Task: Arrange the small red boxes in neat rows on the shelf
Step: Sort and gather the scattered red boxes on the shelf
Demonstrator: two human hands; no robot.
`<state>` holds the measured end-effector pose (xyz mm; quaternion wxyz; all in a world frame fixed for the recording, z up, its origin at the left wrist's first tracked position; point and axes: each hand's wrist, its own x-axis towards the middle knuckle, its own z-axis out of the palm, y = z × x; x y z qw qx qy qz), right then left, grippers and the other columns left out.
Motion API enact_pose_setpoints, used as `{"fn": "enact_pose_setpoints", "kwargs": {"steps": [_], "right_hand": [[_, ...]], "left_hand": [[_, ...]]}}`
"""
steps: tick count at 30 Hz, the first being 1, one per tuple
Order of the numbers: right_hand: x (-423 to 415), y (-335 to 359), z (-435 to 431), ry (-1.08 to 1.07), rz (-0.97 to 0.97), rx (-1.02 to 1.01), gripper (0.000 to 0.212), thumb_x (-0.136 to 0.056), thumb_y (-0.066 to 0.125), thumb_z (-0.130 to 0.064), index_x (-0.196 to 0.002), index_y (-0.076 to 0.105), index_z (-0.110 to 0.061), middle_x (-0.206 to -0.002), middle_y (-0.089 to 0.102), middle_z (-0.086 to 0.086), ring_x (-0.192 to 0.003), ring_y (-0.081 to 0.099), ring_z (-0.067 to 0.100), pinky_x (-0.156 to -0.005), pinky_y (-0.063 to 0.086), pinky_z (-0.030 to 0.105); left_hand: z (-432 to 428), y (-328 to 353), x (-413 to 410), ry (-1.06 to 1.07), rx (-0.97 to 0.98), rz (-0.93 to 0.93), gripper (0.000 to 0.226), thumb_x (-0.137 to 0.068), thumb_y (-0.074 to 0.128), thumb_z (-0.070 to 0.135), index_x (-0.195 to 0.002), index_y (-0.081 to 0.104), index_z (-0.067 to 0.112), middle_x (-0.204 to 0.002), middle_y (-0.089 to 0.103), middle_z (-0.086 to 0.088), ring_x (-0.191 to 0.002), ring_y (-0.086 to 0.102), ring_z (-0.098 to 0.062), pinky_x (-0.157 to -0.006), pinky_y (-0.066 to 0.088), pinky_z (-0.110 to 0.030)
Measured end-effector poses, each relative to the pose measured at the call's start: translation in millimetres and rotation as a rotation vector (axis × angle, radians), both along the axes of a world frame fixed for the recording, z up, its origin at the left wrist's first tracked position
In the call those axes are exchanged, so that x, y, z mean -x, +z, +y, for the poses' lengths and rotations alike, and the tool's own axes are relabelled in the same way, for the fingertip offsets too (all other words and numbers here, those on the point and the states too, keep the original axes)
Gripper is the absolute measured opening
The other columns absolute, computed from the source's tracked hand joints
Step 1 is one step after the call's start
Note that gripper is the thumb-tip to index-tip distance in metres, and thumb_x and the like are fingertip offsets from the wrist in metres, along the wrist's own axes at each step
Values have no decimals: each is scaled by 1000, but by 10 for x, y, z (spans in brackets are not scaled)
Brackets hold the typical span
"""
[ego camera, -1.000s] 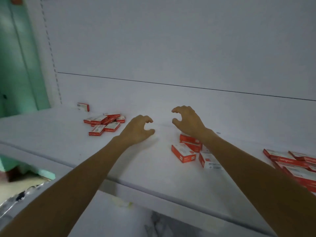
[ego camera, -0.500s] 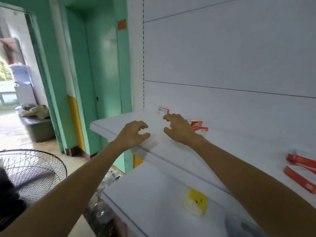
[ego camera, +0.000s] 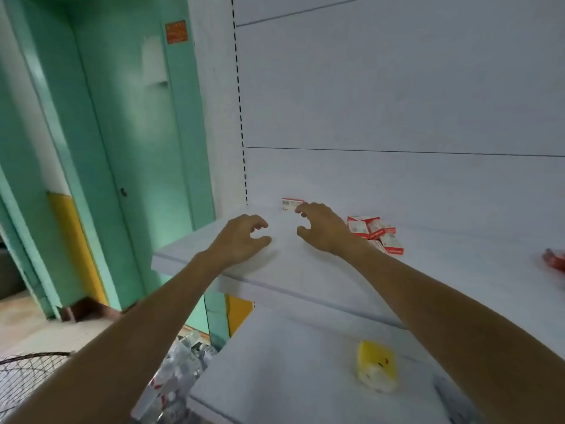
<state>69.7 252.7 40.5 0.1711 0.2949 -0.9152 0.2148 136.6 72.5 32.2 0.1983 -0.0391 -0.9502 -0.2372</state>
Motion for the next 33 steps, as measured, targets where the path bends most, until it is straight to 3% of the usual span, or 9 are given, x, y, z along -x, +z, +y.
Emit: {"fn": "enact_pose_setpoints", "kwargs": {"steps": [5,10,15,19,25,27,30,33], "right_hand": [[434,105,169,-96,-31,-14,42,-87,53,-21,-128,46,-12,-123,53,9,-116,45,25,-93,38,34],[789,298,336,-241,-68,125,42,-86,54,-19,-127,48,-10,-123,55,11,-114,51,25,-96,43,38],[966,229,445,-388,-68,-27,42,-87,54,-22,-128,47,-13,-118,57,8,-108,54,24,-89,42,36],[1083,173,611,-573,-95,-21,41,-87,53,-25,-126,47,-12,-120,57,8,-108,54,25,-83,41,33],[1219,-44,650,-816,-245,-27,40,-87,49,-45,-104,56,-9,-103,62,9,-84,57,23,-70,41,30],[1266,-100,592,-860,-285,-33,51,-83,48,-58,-95,57,-10,-97,63,9,-87,60,26,-74,45,33],[1330,-166,489,-894,-280,-82,60,-75,50,-68,-97,55,-13,-100,61,7,-100,57,28,-87,41,40],[1377,-173,446,-856,-287,-80,45,-75,59,-60,-88,50,-19,-104,61,7,-104,54,27,-90,42,42]], "left_hand": [[44,-63,524,-51,-48,-17,32,-85,61,26,-114,59,16,-118,56,-7,-101,51,-15,-83,34,-21],[43,-60,968,-128,-56,8,33,-85,62,27,-115,58,17,-119,54,-6,-109,50,-18,-84,32,-19],[-74,-8,1405,-145,-85,-21,35,-85,61,27,-117,57,14,-120,55,-9,-109,51,-22,-87,36,-24],[-71,-45,1761,-220,-20,-59,37,-85,60,27,-119,56,12,-122,51,-13,-114,49,-26,-91,36,-26],[-145,-85,2162,-277,96,-15,43,-83,60,26,-123,52,16,-125,51,-10,-115,46,-29,-98,39,-39],[-178,-115,2268,-296,136,-6,48,-83,58,25,-129,45,16,-128,50,-8,-117,42,-28,-99,38,-40],[-230,-196,2397,-322,178,-5,56,-84,57,24,-135,36,16,-138,43,-5,-126,36,-25,-103,34,-39],[-260,-277,2484,-367,241,-9,57,-85,56,25,-136,34,16,-139,38,-3,-127,33,-24,-102,33,-40]]}}
